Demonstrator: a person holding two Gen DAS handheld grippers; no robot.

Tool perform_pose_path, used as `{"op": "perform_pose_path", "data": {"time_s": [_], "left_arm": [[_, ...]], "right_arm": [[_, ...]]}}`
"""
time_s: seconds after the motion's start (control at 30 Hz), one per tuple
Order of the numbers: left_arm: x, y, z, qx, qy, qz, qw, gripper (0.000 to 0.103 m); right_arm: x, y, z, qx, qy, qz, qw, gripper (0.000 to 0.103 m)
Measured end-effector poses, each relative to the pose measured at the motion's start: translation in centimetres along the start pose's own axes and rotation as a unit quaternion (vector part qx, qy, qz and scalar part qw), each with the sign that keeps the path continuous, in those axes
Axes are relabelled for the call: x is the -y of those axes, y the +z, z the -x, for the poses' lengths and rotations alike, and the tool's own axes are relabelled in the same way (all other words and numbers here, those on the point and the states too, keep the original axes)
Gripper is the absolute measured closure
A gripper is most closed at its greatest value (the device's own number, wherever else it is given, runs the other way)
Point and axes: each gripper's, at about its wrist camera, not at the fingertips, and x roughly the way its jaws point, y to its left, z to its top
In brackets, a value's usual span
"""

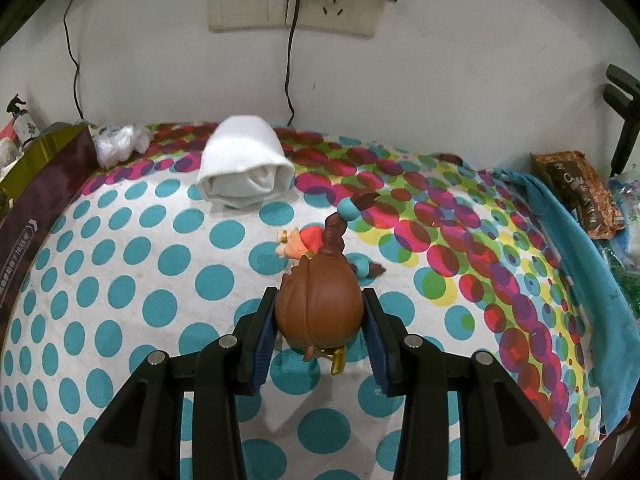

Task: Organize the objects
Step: 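Lift the brown doll with the right tool toward the gold tray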

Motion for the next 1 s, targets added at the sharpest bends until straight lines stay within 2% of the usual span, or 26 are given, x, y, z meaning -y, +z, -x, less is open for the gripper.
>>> {"op": "perform_pose_path", "data": {"time_s": [0.23, 0.33, 0.43, 0.47, 0.57, 0.63, 0.7, 0.77, 0.87, 1.0], "left_arm": [[-2.7, -4.5, 3.0, 0.006, 0.016, 0.019, 0.9997, 0.033], [-3.3, -5.9, 3.7, 0.007, 0.022, 0.022, 0.9995, 0.033], [-4.0, -6.8, 4.3, 0.003, 0.01, 0.045, 0.9989, 0.033], [-4.2, -7.0, 4.5, 0.002, -0.001, 0.052, 0.9987, 0.033], [-4.6, -7.4, 5.0, 0.001, -0.015, 0.069, 0.9975, 0.033], [-5.0, -7.6, 5.1, 0.002, -0.019, 0.073, 0.9971, 0.033], [-5.6, -8.0, 5.2, 0.003, -0.016, 0.078, 0.9968, 0.033], [-6.3, -8.3, 5.3, 0.003, -0.011, 0.082, 0.9965, 0.033], [-7.5, -8.9, 5.5, 0.011, -0.004, 0.09, 0.9959, 0.033], [-8.2, -9.3, 5.3, 0.012, -0.009, 0.096, 0.9953, 0.033]], "right_arm": [[-0.7, 0.2, 1.2, 0.028, 0.005, 0.011, 1.0, 0.064], [-2.1, 0.9, 2.5, 0.036, 0.034, 0.007, 0.999, 0.064], [-5.0, 2.0, 4.9, 0.055, 0.075, 0.026, 0.995, 0.067], [-6.7, 2.5, 6.1, 0.068, 0.091, 0.043, 0.993, 0.073], [-11.2, 3.3, 9.3, 0.092, 0.135, 0.086, 0.983, 0.076], [-13.8, 3.7, 10.6, 0.095, 0.159, 0.105, 0.977, 0.079], [-16.4, 4.1, 11.3, 0.088, 0.186, 0.121, 0.971, 0.088], [-17.7, 4.2, 11.3, 0.084, 0.186, 0.126, 0.971, 0.088], [-17.8, 3.9, 9.7, 0.056, 0.168, 0.129, 0.976, 0.08], [-15.1, 2.1, 7.6, 0.021, 0.147, 0.118, 0.982, 0.049]]}}
